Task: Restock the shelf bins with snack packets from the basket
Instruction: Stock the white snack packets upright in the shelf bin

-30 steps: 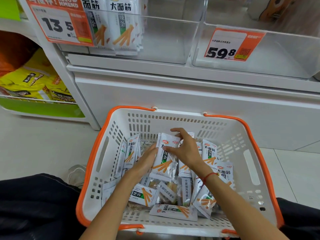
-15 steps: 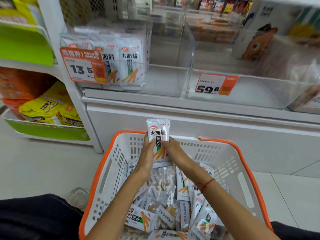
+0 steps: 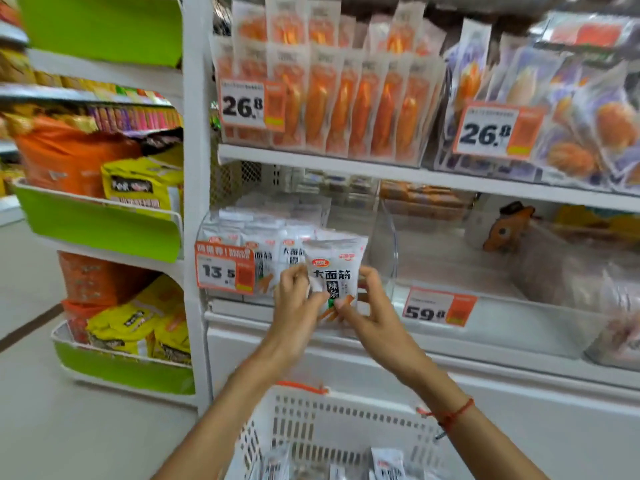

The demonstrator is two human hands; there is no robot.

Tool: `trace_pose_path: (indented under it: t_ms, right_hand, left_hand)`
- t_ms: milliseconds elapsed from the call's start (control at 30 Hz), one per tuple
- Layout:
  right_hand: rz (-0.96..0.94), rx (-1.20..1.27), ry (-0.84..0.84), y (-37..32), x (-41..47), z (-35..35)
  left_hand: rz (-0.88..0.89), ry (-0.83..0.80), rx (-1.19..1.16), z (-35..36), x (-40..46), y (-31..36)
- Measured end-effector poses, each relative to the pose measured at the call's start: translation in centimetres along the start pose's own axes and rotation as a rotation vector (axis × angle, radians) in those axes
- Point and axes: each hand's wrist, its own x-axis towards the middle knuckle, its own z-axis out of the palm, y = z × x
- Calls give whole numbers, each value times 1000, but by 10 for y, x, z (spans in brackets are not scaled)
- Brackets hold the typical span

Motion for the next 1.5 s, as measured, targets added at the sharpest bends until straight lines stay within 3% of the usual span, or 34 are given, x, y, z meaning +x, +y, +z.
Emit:
trace_pose_path:
  t_ms: [100, 267, 433, 700, 833, 900, 1067, 1333, 1500]
  right_hand:
    - [-122, -53, 50, -18, 29, -7]
    - [-158, -228, 96, -23, 87, 0]
    - [-26, -325, 87, -6, 127, 13]
    - [370, -180, -143, 17, 148, 23]
    - [535, -403, -297, 19, 159, 23]
    - [532, -454, -261, 21, 163, 21]
    - [556, -550, -205, 28, 167, 19]
    - [517, -716, -193, 20, 177, 32]
    - [567, -626, -122, 26, 172, 34]
  left_hand:
    - [107, -82, 140, -30, 31, 32]
    - [299, -39, 292, -66, 76, 61]
    - [307, -54, 435, -84, 108, 56]
    - [238, -32, 1036, -86, 124, 24]
    - [221, -92, 1291, -85, 127, 20]
    - [263, -96, 1377, -83, 128, 21]
    - [299, -152, 1465, -73, 129, 22]
    - [174, -185, 1496, -78, 136, 19]
    - [138, -147, 1484, -66, 132, 18]
